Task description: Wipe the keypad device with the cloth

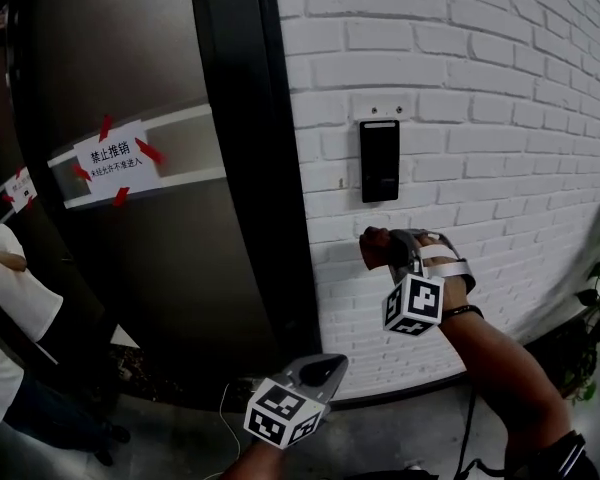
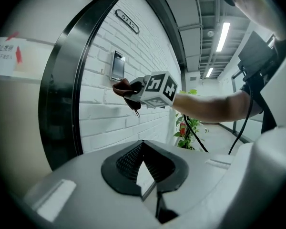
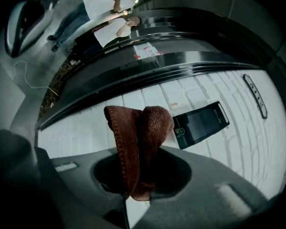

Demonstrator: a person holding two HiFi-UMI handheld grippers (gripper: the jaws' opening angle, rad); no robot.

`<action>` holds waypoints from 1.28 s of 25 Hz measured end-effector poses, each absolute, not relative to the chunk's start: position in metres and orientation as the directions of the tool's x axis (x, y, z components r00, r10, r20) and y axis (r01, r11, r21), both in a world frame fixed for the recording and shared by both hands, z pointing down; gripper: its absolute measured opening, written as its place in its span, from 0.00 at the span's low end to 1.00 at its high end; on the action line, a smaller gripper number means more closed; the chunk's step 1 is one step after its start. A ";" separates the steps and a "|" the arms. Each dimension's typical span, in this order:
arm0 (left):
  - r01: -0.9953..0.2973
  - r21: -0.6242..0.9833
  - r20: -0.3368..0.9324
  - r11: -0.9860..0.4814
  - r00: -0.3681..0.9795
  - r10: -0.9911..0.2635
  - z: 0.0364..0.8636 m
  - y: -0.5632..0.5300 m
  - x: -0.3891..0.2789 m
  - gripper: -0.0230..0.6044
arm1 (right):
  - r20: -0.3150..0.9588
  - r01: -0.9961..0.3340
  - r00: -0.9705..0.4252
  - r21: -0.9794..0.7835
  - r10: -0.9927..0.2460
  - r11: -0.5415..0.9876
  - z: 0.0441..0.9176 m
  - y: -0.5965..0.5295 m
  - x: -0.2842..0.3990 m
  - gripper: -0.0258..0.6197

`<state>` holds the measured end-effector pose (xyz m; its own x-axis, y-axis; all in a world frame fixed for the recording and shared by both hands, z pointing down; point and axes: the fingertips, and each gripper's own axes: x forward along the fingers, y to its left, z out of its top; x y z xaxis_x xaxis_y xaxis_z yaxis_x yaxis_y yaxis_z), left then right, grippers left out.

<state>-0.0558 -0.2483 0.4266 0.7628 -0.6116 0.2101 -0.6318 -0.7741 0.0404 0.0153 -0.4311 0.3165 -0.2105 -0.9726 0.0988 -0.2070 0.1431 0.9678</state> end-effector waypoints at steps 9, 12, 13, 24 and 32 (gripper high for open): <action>-0.567 0.036 0.198 -0.823 0.811 -0.550 0.439 -0.236 -0.061 0.06 | 0.288 -0.548 -0.363 0.703 -0.886 0.453 0.375 -0.341 0.024 0.12; -0.568 0.024 0.185 -0.823 0.811 -0.554 0.439 -0.229 -0.065 0.06 | 0.295 -0.673 -0.452 0.506 -0.842 0.539 0.390 -0.307 0.033 0.12; -0.568 0.026 0.183 -0.823 0.812 -0.555 0.440 -0.224 -0.064 0.06 | 0.292 -0.702 -0.477 0.442 -0.829 0.559 0.396 -0.294 0.037 0.12; -0.658 0.034 0.149 -0.753 0.748 -0.647 0.435 -0.149 -0.020 0.06 | 0.199 -0.739 -0.645 0.084 -0.738 0.669 0.429 -0.157 0.103 0.12; -0.710 0.067 0.160 -0.701 0.701 -0.695 0.449 -0.071 0.049 0.06 | 0.178 -0.678 -0.713 0.075 -0.679 0.731 0.435 -0.078 0.160 0.12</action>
